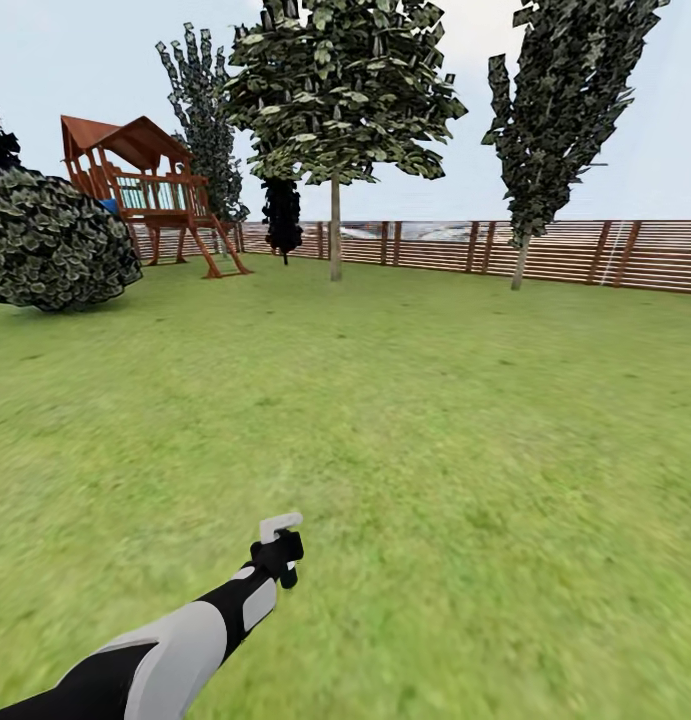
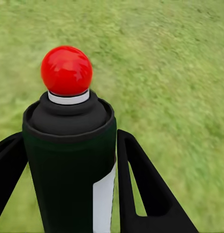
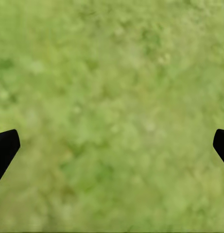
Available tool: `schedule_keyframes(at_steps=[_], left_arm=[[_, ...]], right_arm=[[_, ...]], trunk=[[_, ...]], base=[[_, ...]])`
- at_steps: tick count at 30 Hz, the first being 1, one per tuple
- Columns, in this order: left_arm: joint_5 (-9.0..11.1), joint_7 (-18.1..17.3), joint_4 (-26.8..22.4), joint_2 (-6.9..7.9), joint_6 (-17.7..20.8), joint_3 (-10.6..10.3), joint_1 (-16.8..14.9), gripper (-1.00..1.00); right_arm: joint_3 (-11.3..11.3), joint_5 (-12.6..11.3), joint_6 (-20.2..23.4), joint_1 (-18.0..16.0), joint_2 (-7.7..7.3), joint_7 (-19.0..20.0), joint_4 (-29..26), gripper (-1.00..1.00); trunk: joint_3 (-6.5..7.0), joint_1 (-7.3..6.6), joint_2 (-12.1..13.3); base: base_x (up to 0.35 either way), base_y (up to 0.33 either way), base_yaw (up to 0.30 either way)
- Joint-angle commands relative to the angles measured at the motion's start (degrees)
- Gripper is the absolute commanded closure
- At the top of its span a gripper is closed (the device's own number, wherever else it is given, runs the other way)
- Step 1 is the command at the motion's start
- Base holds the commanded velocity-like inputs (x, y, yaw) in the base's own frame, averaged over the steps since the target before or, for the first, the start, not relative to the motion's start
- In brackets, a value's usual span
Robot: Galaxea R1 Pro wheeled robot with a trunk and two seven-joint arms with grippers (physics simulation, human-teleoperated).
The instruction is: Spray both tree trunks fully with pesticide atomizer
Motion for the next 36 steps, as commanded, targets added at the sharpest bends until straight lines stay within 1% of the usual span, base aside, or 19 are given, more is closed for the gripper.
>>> schedule_keyframes(at_steps=[1,36], left_arm=[[0.2,-0.03,0.05,-0.01,-0.18,0.08,-0.04,1.0],[0.19,-0.03,0.05,-0.01,-0.18,0.08,-0.07,1.0]], right_arm=[[-0.43,0.25,-0.24,-0.04,0.02,0.02,0.06,-1.0],[-0.41,0.25,-0.21,-0.04,0.02,0.03,0.06,-1.0]], trunk=[[-0.06,0.03,-0.03],[-0.06,0.03,-0.03]], base=[[0.35,0.008,0.0],[0.35,0.0,0.0]])
